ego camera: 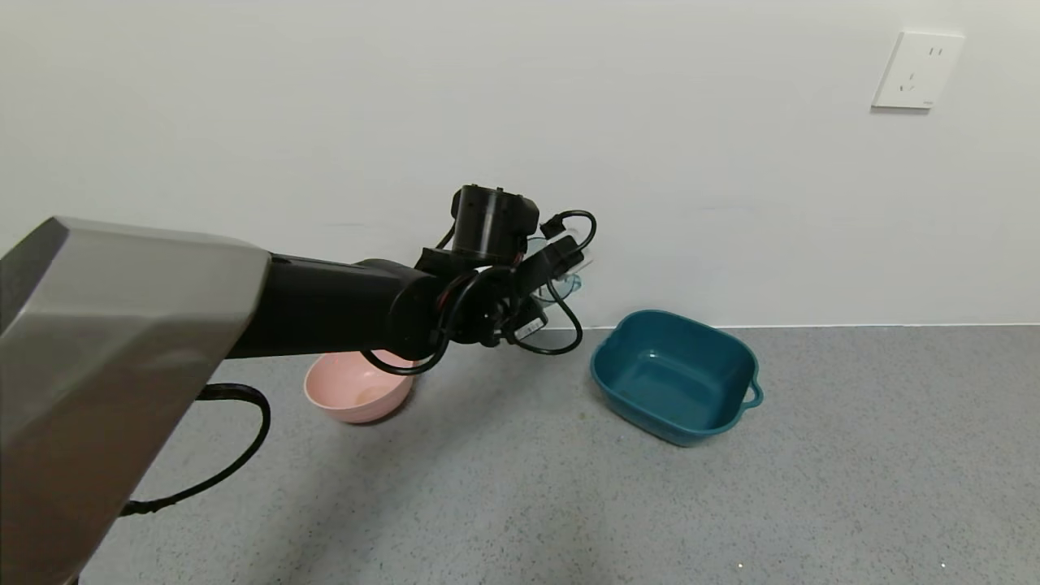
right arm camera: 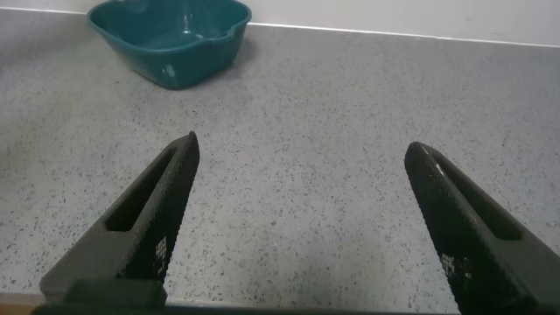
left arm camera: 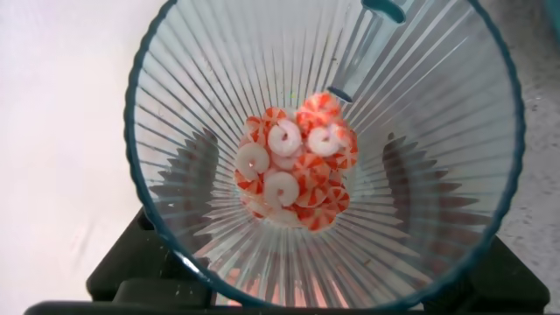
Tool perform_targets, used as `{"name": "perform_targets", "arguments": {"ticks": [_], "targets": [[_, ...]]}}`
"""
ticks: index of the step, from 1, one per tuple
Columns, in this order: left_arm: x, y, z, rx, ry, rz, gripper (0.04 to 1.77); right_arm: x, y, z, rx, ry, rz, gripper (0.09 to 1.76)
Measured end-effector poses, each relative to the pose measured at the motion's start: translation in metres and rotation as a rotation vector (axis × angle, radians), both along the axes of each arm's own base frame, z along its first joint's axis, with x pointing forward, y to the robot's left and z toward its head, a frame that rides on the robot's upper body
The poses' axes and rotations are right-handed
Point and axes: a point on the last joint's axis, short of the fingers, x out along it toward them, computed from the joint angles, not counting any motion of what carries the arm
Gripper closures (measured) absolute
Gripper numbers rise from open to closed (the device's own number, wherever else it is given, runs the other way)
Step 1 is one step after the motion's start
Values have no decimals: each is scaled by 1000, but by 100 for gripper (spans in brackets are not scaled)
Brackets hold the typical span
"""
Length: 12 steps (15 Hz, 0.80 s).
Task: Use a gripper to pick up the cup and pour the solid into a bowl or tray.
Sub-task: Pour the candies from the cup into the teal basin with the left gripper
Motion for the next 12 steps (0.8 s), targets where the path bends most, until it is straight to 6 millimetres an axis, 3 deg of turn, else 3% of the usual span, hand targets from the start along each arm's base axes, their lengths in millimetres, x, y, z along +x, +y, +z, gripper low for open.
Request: {"name": "perform_targets", "arguments": {"ticks": [8,12], "targets": [[0,-54,-7,214,-106,10,52,0,0,0,0,0,0,14],[-3,-66,-14,382,-139,30,52,0,0,0,0,0,0,14]]}}
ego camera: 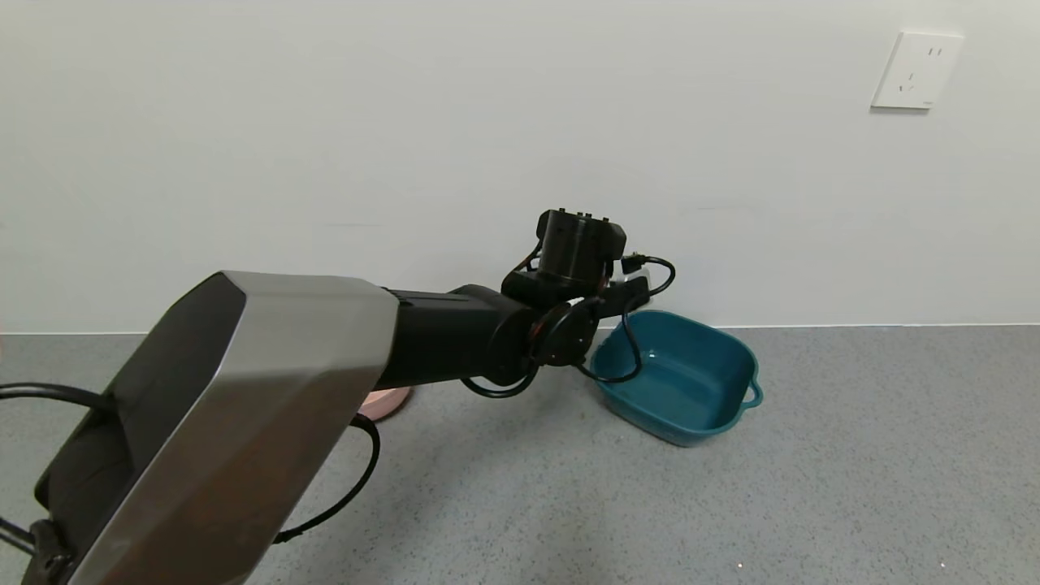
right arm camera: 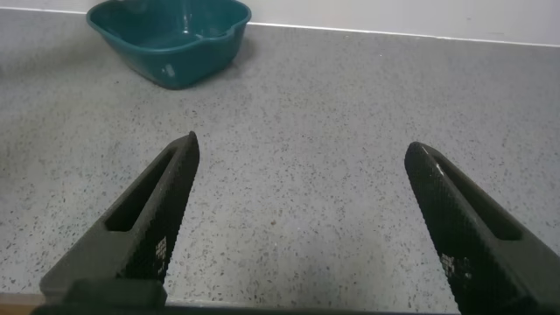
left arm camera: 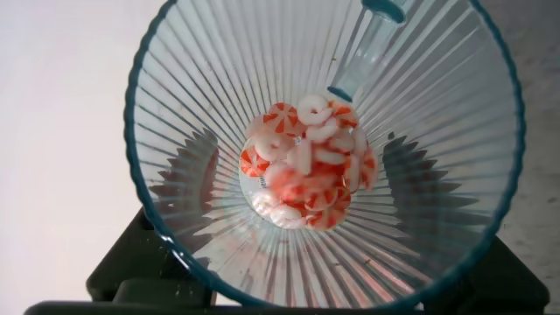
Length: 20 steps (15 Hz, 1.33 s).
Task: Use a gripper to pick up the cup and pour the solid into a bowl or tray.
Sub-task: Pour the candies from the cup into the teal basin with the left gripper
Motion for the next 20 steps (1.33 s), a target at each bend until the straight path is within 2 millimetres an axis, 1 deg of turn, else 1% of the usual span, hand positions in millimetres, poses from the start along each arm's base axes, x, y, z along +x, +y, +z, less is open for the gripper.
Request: {"name": "perform_targets", "arguments": {"ticks": [3,5,7,9,11,17,20], "targets": [[0,-8,5,112,-93,-25,52,0,0,0,0,0,0,14],[4,-13,10,159,-199,-33,52,0,0,0,0,-1,1,14],[6,-20,7,211,-279,-33,52,0,0,0,0,-1,0,14],[4,-30,-5,272,-283,-50,52,0,0,0,0,0,0,14],[4,-34,-13,337,-275,-81,53,0,0,0,0,0,0,14],[-2,-45,-19,533,-301,-179,53,0,0,0,0,-1,0,14],[-6,-49,-13,672,-368,-190,53,0,0,0,0,-1,0,14]]}}
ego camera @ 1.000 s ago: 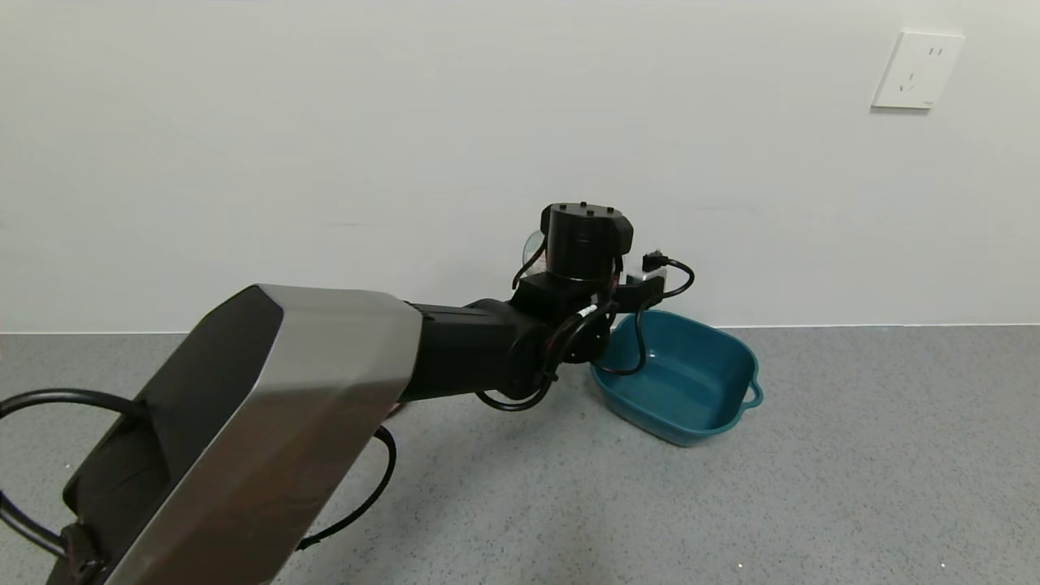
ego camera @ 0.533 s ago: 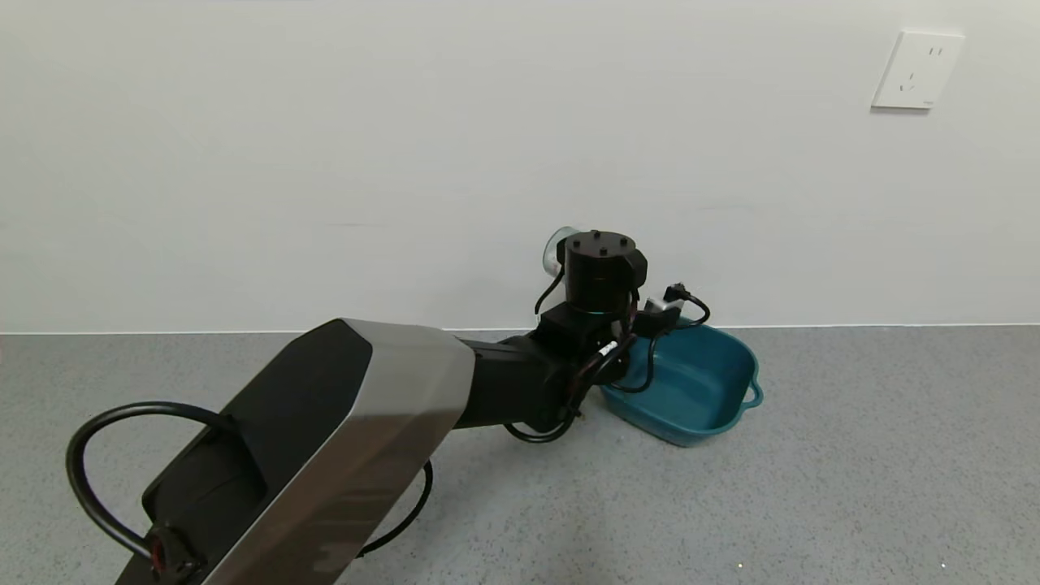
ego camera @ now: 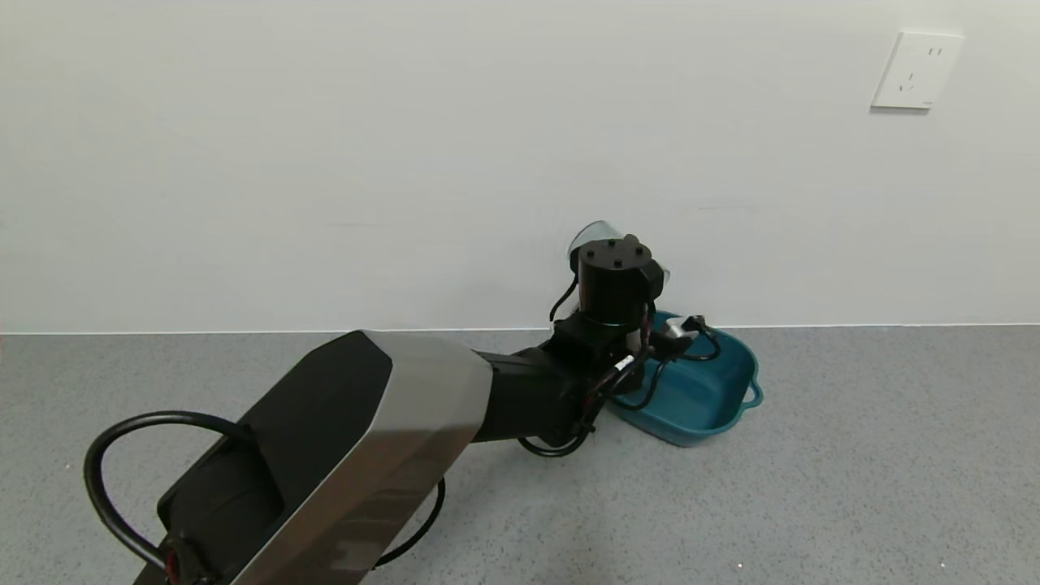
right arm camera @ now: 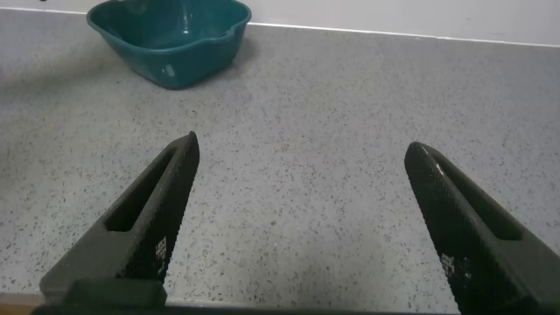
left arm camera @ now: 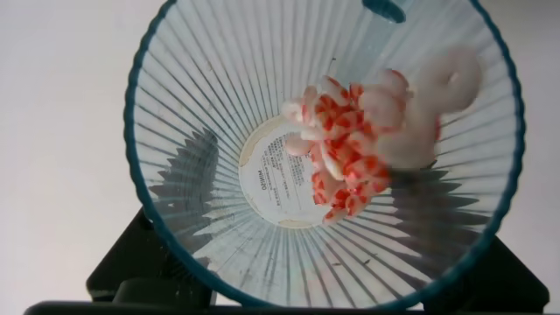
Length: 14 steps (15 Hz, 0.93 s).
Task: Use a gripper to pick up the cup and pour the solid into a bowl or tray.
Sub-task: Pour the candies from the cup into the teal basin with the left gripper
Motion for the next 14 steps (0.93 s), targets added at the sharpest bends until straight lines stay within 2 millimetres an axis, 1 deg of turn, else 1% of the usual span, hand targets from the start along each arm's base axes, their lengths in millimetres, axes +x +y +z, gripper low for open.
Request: {"name": "perform_targets", "arguments": {"ticks": [3,10,14], "targets": [[-2,-2,8,119,-105,-29,53,0,0,0,0,0,0,14],[-5,-3,5,329,-173,-44,53,0,0,0,0,0,0,14],[-8,-1,-1,386,-167,-48,53,0,0,0,0,0,0,14]]}}
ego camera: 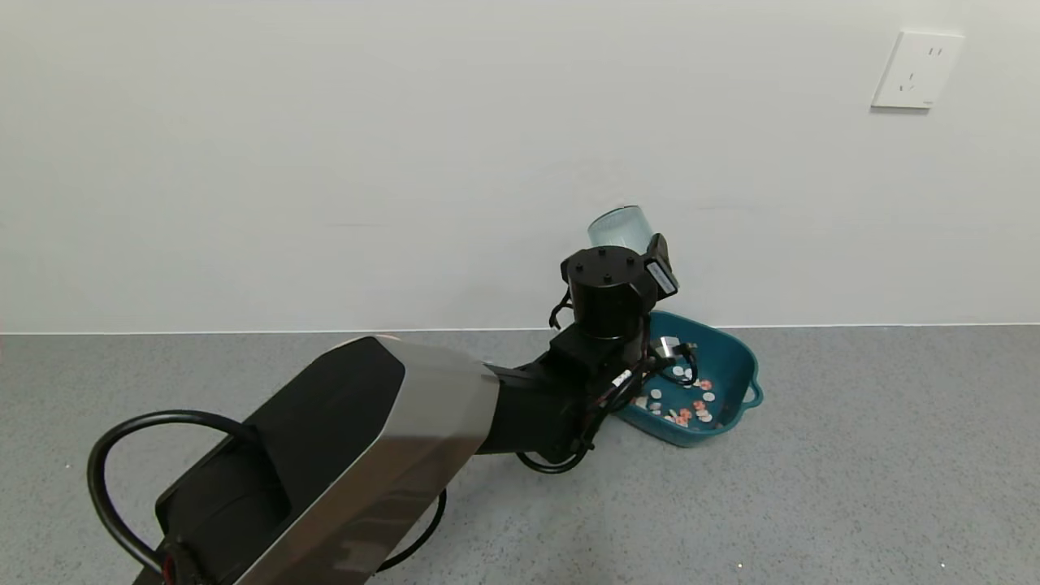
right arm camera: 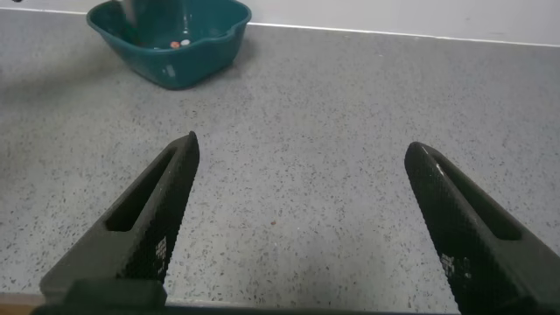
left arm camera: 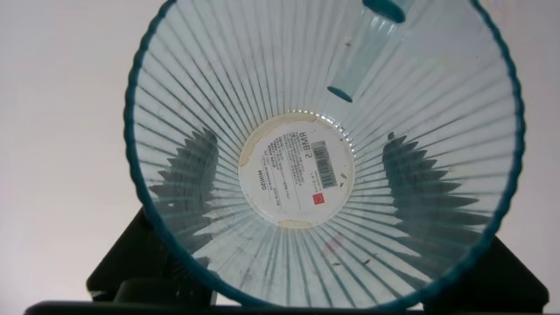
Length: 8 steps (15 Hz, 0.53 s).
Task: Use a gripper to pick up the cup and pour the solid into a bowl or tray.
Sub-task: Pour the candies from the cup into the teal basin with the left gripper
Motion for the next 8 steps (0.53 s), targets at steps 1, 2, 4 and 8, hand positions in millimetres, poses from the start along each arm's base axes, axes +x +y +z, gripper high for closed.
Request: {"name": "perform_targets", "arguments": {"ticks": [1,2,4,8], "targets": [[0,1,-1,5,4,2,53,0,0,0,0,0,0,14],[-1,2,0,3,3,1,53,0,0,0,0,0,0,14],[-3,3,3,-24,-9,-3,53,0,0,0,0,0,0,14],[-5,9,16,-174,26,51,53,0,0,0,1,-1,0,14]]}}
